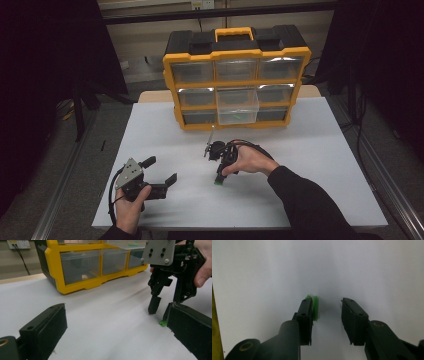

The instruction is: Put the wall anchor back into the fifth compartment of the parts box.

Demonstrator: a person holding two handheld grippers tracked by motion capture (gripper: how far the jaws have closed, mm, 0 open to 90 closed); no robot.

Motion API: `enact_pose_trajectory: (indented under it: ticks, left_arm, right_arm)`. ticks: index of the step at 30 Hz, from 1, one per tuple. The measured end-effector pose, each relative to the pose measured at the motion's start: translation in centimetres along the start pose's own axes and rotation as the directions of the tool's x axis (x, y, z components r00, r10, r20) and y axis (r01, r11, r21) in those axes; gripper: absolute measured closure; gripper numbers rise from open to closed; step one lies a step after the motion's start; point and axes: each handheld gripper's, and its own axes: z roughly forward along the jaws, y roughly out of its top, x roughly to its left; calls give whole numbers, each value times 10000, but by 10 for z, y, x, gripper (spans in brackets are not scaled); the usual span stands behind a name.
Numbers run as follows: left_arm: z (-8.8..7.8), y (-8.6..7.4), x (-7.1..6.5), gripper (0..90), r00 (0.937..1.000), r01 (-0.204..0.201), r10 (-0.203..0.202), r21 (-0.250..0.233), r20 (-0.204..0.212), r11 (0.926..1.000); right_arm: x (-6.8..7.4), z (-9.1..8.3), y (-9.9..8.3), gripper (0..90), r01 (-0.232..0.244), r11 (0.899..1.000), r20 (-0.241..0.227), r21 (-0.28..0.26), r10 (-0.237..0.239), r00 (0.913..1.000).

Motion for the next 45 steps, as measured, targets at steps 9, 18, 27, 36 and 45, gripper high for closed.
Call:
enact_pose_trajectory:
  ticks: [9, 18, 27, 36, 45]
  left_arm:
    - [0, 0, 0, 28, 9999, 55, -55, -13, -101, 10000]
    - [0, 0, 0, 28, 10000, -4, 4, 22, -81, 10000]
    - [0, 0, 0, 28, 9999, 46, -46, 0, -96, 10000]
    - [0, 0, 0, 27, 9999, 74, -74, -12, -87, 10000]
    - [0, 0, 0, 27, 9999, 79, -79, -29, -62, 10000]
  right_arm:
    - [3, 0, 1, 599, 422, 9989, 234, 215, -427, 9988]
    - [6, 1, 2, 706, 498, 9985, -35, 208, -497, 9988]
    - [9, 1, 2, 777, 502, 9979, -109, 402, -498, 9987]
    - [9, 1, 4, 827, 399, 9973, -292, 609, -382, 9988]
    - [6, 1, 3, 849, 392, 9980, -325, 497, -376, 9988]
